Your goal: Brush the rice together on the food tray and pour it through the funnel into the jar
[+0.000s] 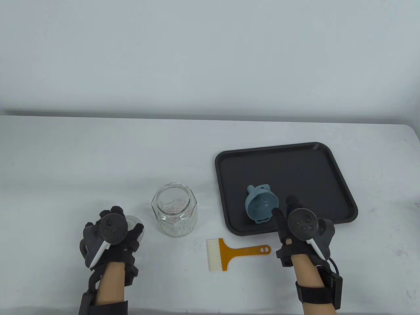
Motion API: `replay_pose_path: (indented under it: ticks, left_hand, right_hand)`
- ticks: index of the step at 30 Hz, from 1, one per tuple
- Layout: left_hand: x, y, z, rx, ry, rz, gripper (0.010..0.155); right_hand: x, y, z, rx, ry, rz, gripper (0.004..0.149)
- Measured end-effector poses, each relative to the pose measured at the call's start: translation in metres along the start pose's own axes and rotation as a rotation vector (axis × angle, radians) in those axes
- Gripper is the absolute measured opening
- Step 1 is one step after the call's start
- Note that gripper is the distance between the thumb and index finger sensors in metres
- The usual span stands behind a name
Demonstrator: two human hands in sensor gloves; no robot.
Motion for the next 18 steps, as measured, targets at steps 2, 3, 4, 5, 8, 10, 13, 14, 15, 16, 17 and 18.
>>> replay_pose_path:
  ticks: [2,3,4,5,8,10,13,14,15,16,17,18]
  left_hand:
    - [-0.003,0.002,-0.003,-0.022,0.002,0.028,0.091]
    - [-0.006,0.003,-0.005,-0.031,0.003,0.041,0.091]
    - [-0.007,0.004,-0.006,-0.043,0.002,0.049,0.09]
    - [-0.01,0.005,-0.007,-0.057,0.0,0.063,0.09]
    - [-0.014,0.007,-0.011,-0.088,-0.004,0.086,0.092]
    - [-0.014,0.008,-0.013,-0.088,-0.015,0.088,0.091]
    - [-0.012,0.009,-0.016,-0.091,0.031,0.083,0.092]
    - [-0.012,0.01,-0.017,-0.085,0.047,0.076,0.092]
    - [-0.012,0.011,-0.018,-0.079,0.053,0.07,0.092]
    - [-0.012,0.011,-0.018,-0.074,0.055,0.068,0.092]
    - [-0.013,0.012,-0.019,-0.064,0.055,0.062,0.093]
    - [-0.013,0.013,-0.019,-0.053,0.055,0.051,0.092]
  right_hand:
    - [-0.004,-0.001,-0.001,0.002,0.017,0.009,0.063]
    - [-0.006,-0.002,-0.002,-0.005,0.019,0.014,0.063]
    - [-0.008,-0.002,-0.004,-0.016,0.018,0.018,0.063]
    - [-0.01,-0.002,-0.004,-0.021,0.017,0.022,0.063]
    - [-0.016,-0.003,-0.005,-0.022,0.024,0.035,0.062]
    - [-0.02,-0.003,-0.005,-0.021,0.027,0.047,0.062]
    - [-0.024,-0.003,-0.003,-0.019,0.031,0.062,0.062]
    - [-0.026,-0.002,-0.002,-0.012,0.039,0.067,0.062]
    - [-0.026,-0.003,-0.001,-0.006,0.042,0.068,0.062]
    - [-0.026,-0.003,-0.001,-0.004,0.042,0.068,0.062]
    - [-0.026,-0.002,-0.001,-0.003,0.042,0.067,0.062]
    - [-0.026,-0.002,0.0,-0.002,0.041,0.065,0.062]
Point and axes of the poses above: the tracker on the back of each hand, its own x axis roughly to the thumb side, its own y axis roughly from the wrist to the fingertips, z = x × y, the point moved 1 cm from there along y, roughly from the wrist to the fingertips, and after that the axes turned 8 degrees about -y, right-handed, at the moved point
